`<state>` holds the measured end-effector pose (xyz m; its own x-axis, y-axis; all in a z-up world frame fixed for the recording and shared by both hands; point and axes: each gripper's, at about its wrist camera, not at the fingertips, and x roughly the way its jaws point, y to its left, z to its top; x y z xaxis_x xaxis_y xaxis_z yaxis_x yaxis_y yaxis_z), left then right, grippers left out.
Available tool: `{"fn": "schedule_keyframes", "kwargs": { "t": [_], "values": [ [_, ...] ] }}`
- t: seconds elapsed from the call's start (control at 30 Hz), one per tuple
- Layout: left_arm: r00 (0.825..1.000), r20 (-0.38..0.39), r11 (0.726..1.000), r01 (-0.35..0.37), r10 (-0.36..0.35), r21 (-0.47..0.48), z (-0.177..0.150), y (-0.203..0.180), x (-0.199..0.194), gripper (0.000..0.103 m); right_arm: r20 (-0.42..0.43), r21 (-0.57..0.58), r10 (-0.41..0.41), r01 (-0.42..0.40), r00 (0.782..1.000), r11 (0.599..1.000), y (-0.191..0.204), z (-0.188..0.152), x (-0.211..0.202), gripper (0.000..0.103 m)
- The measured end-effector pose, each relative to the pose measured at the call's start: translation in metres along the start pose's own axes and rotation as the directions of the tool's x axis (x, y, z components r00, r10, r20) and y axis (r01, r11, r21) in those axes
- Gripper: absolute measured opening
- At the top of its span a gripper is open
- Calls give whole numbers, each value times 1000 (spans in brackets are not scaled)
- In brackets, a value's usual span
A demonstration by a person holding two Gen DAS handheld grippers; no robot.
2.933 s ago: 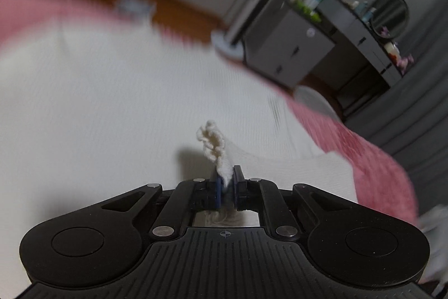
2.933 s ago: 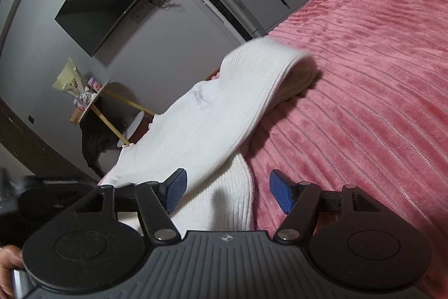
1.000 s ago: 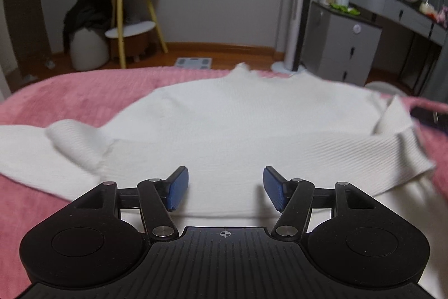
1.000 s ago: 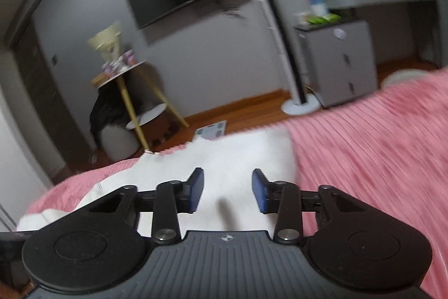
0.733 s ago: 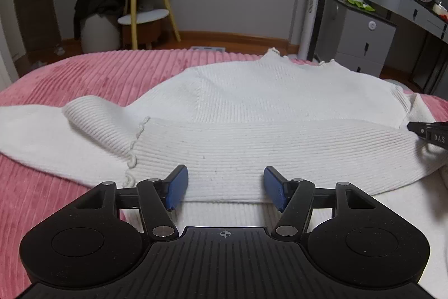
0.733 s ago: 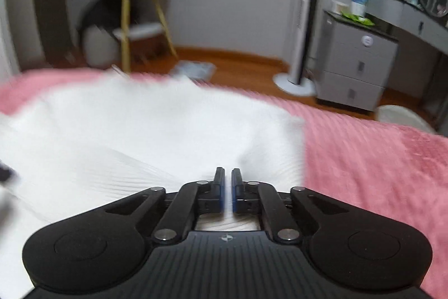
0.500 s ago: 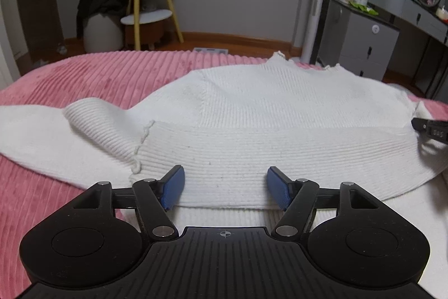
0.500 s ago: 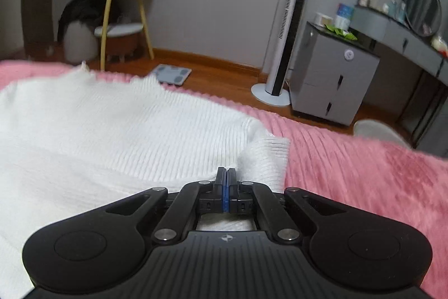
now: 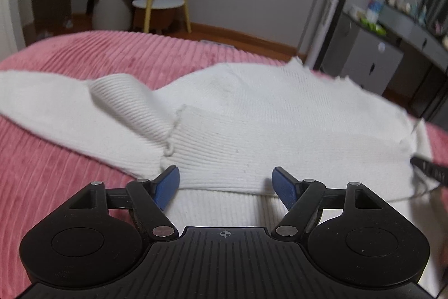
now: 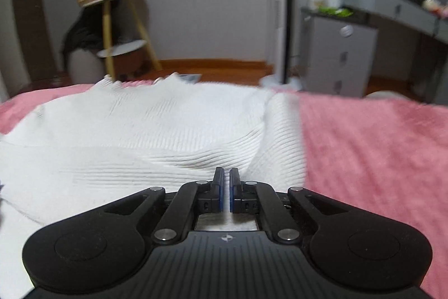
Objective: Fold small clothes
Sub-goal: 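Move the left gripper to the cuff of the other sleeve, then grasp the other sleeve cuff with the left gripper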
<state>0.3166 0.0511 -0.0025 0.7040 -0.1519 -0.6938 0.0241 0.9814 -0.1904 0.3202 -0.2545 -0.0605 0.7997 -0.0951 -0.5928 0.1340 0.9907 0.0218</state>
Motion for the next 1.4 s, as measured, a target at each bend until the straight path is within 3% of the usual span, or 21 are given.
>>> {"fn": "schedule_keyframes", "kwargs": {
  "t": [0.07, 0.1, 0.13, 0.2, 0.27, 0.4, 0.53, 0.7, 0.8, 0.87, 0.93, 1.0, 1.07, 1.2, 1.3, 1.4],
  "values": [
    [999, 34, 997, 3, -1, -72, 2, 19, -11, 84, 18, 50, 27, -28, 999, 998, 6, -4, -26, 31],
    [999, 54, 994, 3, 3, -111, 3, 32, -16, 90, 33, 84, 62, -65, 998, 994, 7, -10, -42, 50],
    [997, 73, 989, -6, 17, -148, 4, 47, -21, 92, 40, 105, 89, -92, 995, 990, 10, -19, -56, 61],
    [993, 96, 973, -43, 67, -225, 8, 79, -28, 92, 34, 115, 126, -129, 991, 985, 17, -39, -78, 67],
    [985, 110, 940, -89, 132, -329, 13, 117, -34, 92, 47, 114, 144, -148, 989, 982, 22, -60, -93, 73],
    [966, 157, 845, -96, 208, -527, 19, 192, -38, 90, 93, 130, 130, -141, 987, 981, 24, -85, -90, 75],
    [958, 160, 761, -83, 239, -643, 24, 245, -26, 84, 134, 138, 123, -142, 983, 980, 25, -93, -91, 83],
    [961, 176, 747, -45, 214, -663, 34, 278, -3, 83, 143, 110, 119, -135, 982, 985, 32, -99, -86, 89],
    [956, 192, 736, -34, 221, -676, 37, 287, 7, 74, 148, 110, 127, -144, 981, 983, 32, -102, -85, 92],
    [957, 186, 742, -41, 221, -669, 41, 293, 9, 51, 149, 112, 133, -150, 980, 982, 32, -103, -84, 93],
    [965, 144, 742, -69, 220, -667, 47, 299, 11, 10, 151, 112, 136, -153, 979, 982, 32, -105, -83, 94],
    [967, 138, 738, -67, 213, -671, 49, 303, 6, 10, 152, 109, 136, -153, 979, 982, 32, -105, -82, 95],
    [958, 182, 757, -51, 221, -651, 52, 298, -5, 9, 152, 105, 137, -154, 979, 982, 33, -106, -81, 95],
    [939, 250, 873, -91, 235, -480, 62, 255, -29, 8, 154, 106, 141, -158, 978, 982, 33, -106, -80, 96],
    [945, 287, 964, -81, 155, -254, 72, 195, -45, 8, 155, 104, 140, -157, 978, 982, 33, -107, -80, 96],
    [953, 302, 998, -11, 28, -58, 70, 120, -56, 8, 155, 102, 143, -160, 978, 982, 32, -106, -78, 97]
  ]
}}
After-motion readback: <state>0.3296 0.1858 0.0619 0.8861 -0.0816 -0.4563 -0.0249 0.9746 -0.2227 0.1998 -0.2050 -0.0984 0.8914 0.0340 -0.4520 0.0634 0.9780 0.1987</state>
